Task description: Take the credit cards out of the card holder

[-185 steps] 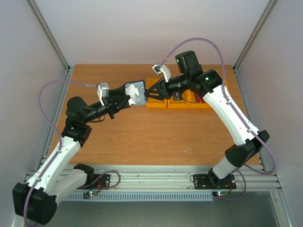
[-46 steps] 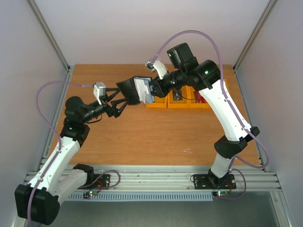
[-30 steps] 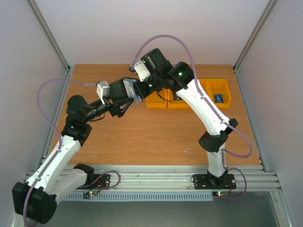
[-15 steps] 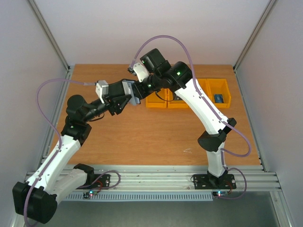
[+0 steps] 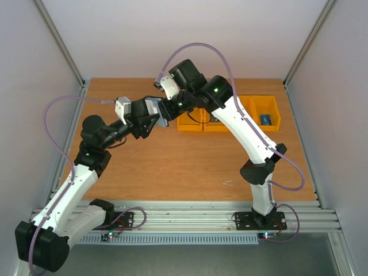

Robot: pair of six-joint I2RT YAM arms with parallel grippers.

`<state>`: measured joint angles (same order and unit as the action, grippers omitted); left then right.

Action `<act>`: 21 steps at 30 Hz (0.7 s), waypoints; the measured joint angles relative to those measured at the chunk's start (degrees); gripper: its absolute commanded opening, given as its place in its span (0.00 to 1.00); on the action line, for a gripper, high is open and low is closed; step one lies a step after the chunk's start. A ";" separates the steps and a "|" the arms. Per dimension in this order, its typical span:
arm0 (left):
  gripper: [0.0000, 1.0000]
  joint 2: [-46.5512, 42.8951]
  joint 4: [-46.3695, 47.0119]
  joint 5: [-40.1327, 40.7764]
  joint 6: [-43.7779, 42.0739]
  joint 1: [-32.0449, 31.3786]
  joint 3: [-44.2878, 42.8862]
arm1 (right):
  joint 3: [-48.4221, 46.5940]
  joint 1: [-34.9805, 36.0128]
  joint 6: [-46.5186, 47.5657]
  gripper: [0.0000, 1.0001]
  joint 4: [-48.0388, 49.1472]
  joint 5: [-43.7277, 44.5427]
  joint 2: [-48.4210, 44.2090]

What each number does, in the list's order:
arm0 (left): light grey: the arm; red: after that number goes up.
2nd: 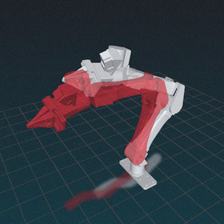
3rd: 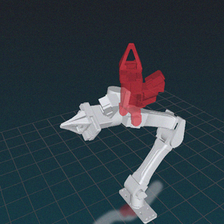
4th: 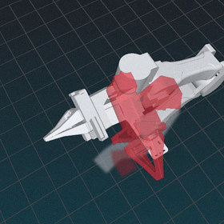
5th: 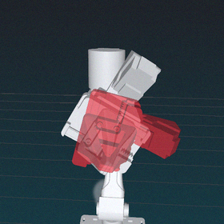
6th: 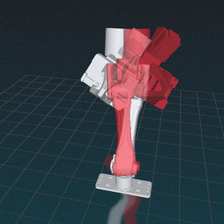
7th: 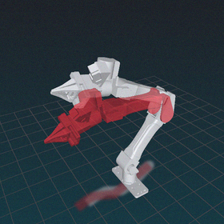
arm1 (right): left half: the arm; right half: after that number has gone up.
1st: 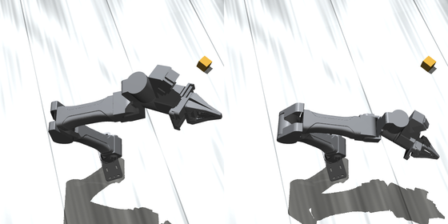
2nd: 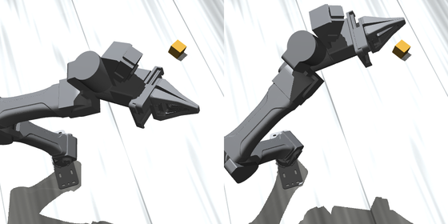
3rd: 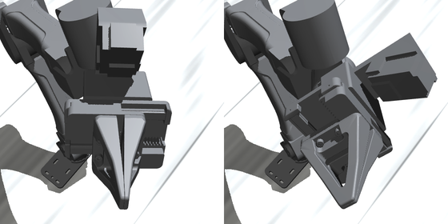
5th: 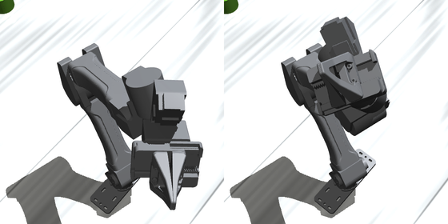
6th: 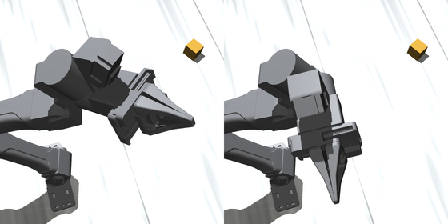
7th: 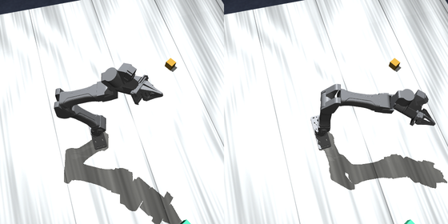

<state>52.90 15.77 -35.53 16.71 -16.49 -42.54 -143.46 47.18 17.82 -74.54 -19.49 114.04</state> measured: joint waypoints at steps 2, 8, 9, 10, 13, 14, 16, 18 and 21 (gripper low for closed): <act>0.89 0.00 -0.15 -0.02 -0.24 0.00 0.00 | 0.00 0.20 -0.15 0.01 0.00 0.66 0.00; 0.60 0.00 -0.11 -1.42 -0.24 0.00 -0.02 | -0.17 0.57 -0.20 0.01 0.02 1.64 0.02; 0.54 0.00 -0.09 -1.51 -0.66 -0.07 -0.02 | -0.22 0.57 -0.15 0.01 -0.07 1.70 0.02; 0.47 0.00 -0.11 -1.51 -0.42 0.02 -0.02 | -0.33 0.57 -0.04 0.01 -0.15 1.70 0.02; 0.30 0.00 -0.07 -1.07 -0.09 0.35 -0.04 | -0.61 0.26 0.26 0.01 -0.57 1.16 0.02; 0.27 -0.02 -0.07 -0.70 0.13 0.50 -0.04 | -0.61 0.04 0.42 0.01 -0.52 0.72 0.02; 0.20 -0.07 -0.04 0.04 0.46 0.72 -0.04 | -0.42 -0.90 0.50 0.01 -0.42 -1.44 -0.07; 0.13 -0.07 -0.04 0.48 0.66 0.79 -0.04 | 1.33 -2.12 0.46 0.01 0.46 -4.68 -0.92; 0.00 -0.15 0.11 0.11 0.61 0.74 -0.04 | 7.41 -4.44 0.13 0.07 3.74 -10.75 -3.89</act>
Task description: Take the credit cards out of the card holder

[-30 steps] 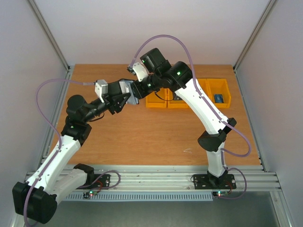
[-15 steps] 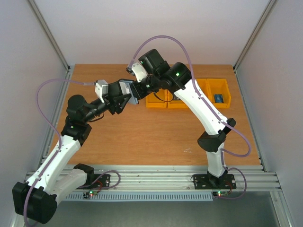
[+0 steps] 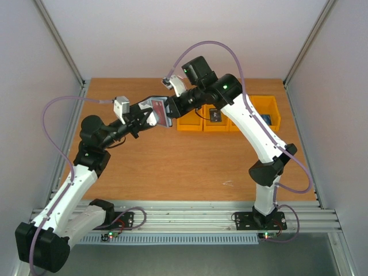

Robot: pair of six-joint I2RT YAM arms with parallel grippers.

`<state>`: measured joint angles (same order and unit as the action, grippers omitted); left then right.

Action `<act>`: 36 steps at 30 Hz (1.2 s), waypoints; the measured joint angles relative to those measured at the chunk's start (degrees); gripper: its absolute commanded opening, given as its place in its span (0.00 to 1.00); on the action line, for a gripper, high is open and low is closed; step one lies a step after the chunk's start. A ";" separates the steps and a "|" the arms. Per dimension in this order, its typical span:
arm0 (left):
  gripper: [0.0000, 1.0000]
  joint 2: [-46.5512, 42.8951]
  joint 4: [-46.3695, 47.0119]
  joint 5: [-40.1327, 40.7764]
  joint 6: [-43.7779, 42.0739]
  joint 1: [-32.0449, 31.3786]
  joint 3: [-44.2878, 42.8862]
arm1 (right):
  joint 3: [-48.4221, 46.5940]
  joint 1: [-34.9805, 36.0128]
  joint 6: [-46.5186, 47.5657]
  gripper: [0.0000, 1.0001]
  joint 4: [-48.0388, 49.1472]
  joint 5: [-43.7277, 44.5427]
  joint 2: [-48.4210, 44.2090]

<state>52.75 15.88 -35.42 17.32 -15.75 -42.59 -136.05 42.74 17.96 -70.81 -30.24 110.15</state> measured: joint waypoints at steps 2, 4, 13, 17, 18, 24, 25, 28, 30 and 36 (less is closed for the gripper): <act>0.00 -0.22 0.02 -0.37 0.57 0.04 0.00 | 3.74 -1.22 -0.02 0.18 2.34 -3.21 -1.92; 0.00 -0.35 0.39 -1.18 0.81 0.02 0.00 | 6.64 -2.23 0.15 0.34 4.20 -6.29 -3.48; 0.00 -0.50 -1.53 -1.27 0.83 0.28 0.09 | 13.94 -7.74 1.95 0.90 10.43 -13.75 -11.06; 0.00 -0.50 -2.03 -1.09 0.81 0.28 0.09 | 15.87 -8.90 4.48 0.98 11.02 -13.73 -13.51; 0.00 -0.50 -2.05 -1.03 0.81 0.28 0.09 | 16.52 -8.48 4.79 0.98 11.26 -12.46 -13.84; 0.00 -0.50 -1.88 -2.71 1.16 0.28 0.09 | 22.77 -7.26 6.62 0.99 12.13 -6.82 -13.55; 0.00 -0.50 -1.77 -3.65 1.42 0.28 0.11 | 23.50 -7.28 7.02 0.98 12.59 -6.95 -13.22; 0.00 -0.50 -1.05 -6.43 1.86 0.28 0.09 | 24.94 -7.91 8.20 0.98 14.36 -9.42 -12.46; 0.00 -0.57 -0.33 -8.33 1.99 0.28 0.11 | 26.27 -8.66 8.57 0.98 16.39 -11.91 -12.52; 0.00 -1.03 4.70 -13.70 2.40 0.31 0.11 | 30.69 -9.99 10.67 0.98 20.94 -16.65 -13.90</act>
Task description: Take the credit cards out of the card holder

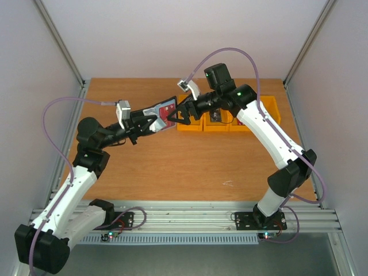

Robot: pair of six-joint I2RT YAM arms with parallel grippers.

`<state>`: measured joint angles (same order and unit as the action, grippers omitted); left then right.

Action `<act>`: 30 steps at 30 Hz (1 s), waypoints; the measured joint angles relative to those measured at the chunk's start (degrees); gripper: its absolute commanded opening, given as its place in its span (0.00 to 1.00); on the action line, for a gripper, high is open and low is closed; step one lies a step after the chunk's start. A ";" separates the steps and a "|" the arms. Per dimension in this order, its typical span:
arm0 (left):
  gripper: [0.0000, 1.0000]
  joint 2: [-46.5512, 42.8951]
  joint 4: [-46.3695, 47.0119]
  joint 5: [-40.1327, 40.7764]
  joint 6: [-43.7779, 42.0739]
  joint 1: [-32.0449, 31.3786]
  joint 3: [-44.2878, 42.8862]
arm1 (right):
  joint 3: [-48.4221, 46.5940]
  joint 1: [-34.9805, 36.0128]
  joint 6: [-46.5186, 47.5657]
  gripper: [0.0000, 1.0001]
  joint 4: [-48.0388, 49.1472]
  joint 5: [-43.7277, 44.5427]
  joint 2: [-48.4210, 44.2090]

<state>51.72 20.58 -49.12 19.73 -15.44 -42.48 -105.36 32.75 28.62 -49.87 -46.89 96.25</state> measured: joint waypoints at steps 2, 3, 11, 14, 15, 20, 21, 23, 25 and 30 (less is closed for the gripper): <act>0.00 0.00 1.49 -1.55 0.44 -0.02 0.00 | 0.11 0.00 0.81 0.98 0.24 -0.87 -0.46; 0.00 0.00 2.23 -2.21 0.66 0.00 0.00 | 0.11 -0.04 1.18 0.99 0.33 -1.16 -0.83; 0.00 0.02 4.90 -5.27 1.40 -0.02 0.00 | -0.57 -0.35 1.99 0.58 1.05 -8.59 -2.82; 0.00 0.02 4.96 -5.51 1.44 -0.02 0.00 | -1.16 -0.37 1.18 0.18 1.09 -11.69 -1.95; 0.00 0.02 4.96 -5.51 1.46 -0.02 0.00 | -1.18 -0.35 0.96 0.03 1.14 -12.74 -1.70; 0.49 -0.07 4.24 -2.64 1.90 0.20 0.28 | -1.27 -0.37 0.90 0.01 1.25 -15.17 -1.70; 0.51 -0.13 4.07 -1.20 1.86 0.00 0.28 | -1.25 -0.50 0.74 0.01 1.20 -14.58 -1.70; 0.52 -0.44 2.51 4.76 1.44 -0.17 0.35 | -1.25 -0.74 0.39 0.01 0.83 -12.70 -1.70; 0.52 -0.70 0.42 12.26 0.28 -0.09 0.52 | -1.25 -1.03 -0.31 0.01 0.33 -9.46 -1.73; 0.51 -0.57 -7.26 33.75 -5.40 -0.02 1.14 | -4.31 -0.90 -3.06 0.01 -5.68 7.41 -0.55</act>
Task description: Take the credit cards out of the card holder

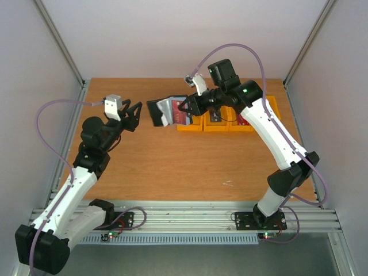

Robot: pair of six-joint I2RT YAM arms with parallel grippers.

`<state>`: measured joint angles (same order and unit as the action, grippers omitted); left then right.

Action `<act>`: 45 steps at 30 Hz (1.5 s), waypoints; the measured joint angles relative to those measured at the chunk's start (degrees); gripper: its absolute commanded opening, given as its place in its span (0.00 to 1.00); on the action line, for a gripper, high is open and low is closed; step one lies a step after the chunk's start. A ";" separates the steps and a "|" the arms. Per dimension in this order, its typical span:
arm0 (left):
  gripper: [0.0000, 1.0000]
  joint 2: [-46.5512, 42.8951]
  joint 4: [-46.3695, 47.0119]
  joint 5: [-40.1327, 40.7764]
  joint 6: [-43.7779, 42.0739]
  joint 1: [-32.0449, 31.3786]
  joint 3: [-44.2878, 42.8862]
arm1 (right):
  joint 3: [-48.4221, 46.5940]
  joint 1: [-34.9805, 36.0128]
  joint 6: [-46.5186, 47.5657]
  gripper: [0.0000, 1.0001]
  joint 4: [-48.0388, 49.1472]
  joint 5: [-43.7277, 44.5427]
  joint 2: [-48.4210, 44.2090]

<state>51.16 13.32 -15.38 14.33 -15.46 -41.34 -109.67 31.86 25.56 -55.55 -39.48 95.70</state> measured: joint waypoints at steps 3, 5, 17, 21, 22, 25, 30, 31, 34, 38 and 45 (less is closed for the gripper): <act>0.44 0.70 -3.58 9.31 -3.98 0.17 0.37 | -7.91 1.60 -2.49 0.01 -8.02 20.22 4.24; 0.39 0.85 -5.03 11.19 -6.03 0.24 0.70 | -13.35 4.87 -3.85 0.01 -12.44 31.39 8.00; 0.34 2.43 0.22 -20.79 -1.49 -4.26 0.74 | -28.89 11.87 -8.26 0.01 -21.99 42.25 21.51; 0.36 3.43 0.55 -24.04 0.66 -6.05 0.74 | -29.00 11.93 -7.65 0.01 -20.02 34.51 21.14; 0.37 3.56 0.52 -24.02 1.11 -6.05 0.74 | -28.57 11.93 -7.39 0.01 -19.12 32.37 20.92; 0.37 3.58 0.24 -22.58 2.23 -6.03 0.74 | -25.31 11.98 -6.47 0.01 -16.26 26.53 19.12; 0.37 3.52 -1.44 -18.01 3.41 -5.29 0.76 | -18.10 11.08 -5.70 0.01 -11.06 16.70 14.16; 0.37 3.37 -1.53 -17.68 3.54 -4.83 0.90 | -16.48 10.64 -5.75 0.01 -9.73 15.17 13.03; 0.37 2.47 -1.53 -18.03 3.78 -3.89 1.40 | -11.96 8.39 -5.75 0.01 -6.38 9.16 9.88; 0.38 1.92 -0.72 -20.68 4.09 -3.13 1.68 | -10.45 6.84 -4.22 0.01 -3.89 3.54 8.39; 0.37 1.38 2.23 -26.77 4.57 -2.19 1.68 | -8.00 6.32 -0.96 0.01 -0.72 -1.84 6.62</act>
<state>52.53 15.55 -42.15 18.90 -17.65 -39.66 -117.67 38.17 24.60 -56.27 -41.32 102.32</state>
